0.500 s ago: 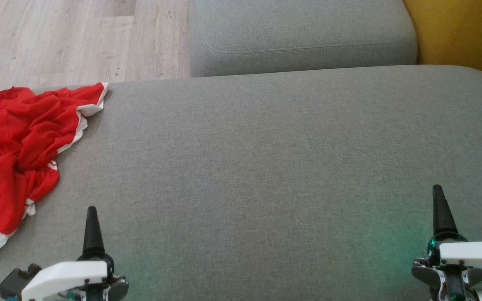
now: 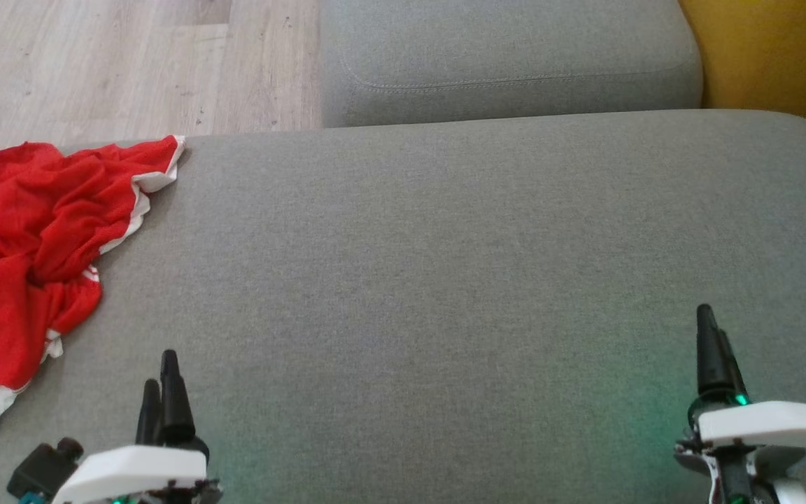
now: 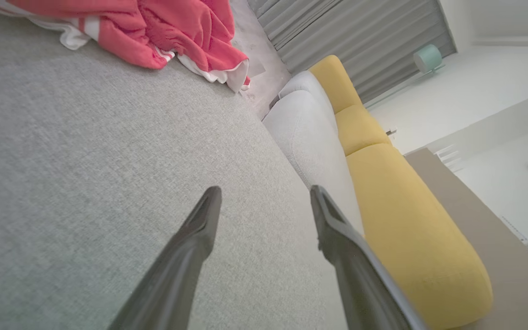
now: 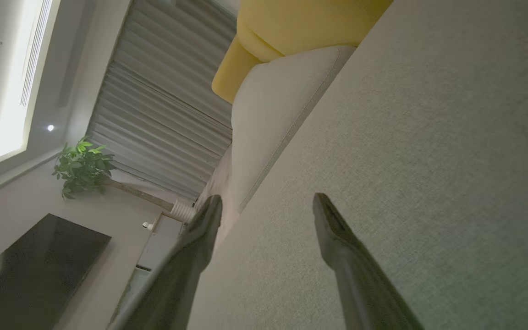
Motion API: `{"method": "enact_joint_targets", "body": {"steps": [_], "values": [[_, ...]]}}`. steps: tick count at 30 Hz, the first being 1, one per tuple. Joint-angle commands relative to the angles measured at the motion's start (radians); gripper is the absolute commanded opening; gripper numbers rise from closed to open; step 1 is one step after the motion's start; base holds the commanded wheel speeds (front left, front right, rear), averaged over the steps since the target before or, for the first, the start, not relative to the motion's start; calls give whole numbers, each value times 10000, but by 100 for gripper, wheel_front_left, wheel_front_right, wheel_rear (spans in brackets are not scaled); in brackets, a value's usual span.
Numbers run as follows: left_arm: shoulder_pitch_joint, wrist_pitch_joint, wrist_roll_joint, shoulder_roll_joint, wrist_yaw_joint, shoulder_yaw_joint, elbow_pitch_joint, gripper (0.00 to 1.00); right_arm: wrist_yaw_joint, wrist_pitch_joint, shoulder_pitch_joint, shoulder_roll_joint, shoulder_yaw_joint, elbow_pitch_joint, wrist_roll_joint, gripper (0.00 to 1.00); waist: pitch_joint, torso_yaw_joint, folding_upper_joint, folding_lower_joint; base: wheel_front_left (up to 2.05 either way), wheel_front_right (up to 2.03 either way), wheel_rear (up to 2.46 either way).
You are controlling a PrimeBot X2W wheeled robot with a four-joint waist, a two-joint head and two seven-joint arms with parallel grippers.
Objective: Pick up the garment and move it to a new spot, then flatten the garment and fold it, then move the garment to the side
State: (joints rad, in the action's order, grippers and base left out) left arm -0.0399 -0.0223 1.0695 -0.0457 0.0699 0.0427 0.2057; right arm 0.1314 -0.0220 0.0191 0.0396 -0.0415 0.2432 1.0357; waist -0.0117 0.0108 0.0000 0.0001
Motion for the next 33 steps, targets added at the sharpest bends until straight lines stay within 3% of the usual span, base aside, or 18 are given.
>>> {"method": "enact_joint_targets", "body": {"steps": [1, 33], "values": [[151, -132, -411, -135, -71, -1, -418, 100, -3, -151, -110, 60, 155, -390, -446, 100, 0, 8, 0, -1, 0, 0, 0], [-369, -1082, -4364, -237, -311, 527, -371, 100, -5, -1027, 91, 79, 933, -452, -4865, 100, -107, 63, 0, -1, 0, 0, 0]]}}
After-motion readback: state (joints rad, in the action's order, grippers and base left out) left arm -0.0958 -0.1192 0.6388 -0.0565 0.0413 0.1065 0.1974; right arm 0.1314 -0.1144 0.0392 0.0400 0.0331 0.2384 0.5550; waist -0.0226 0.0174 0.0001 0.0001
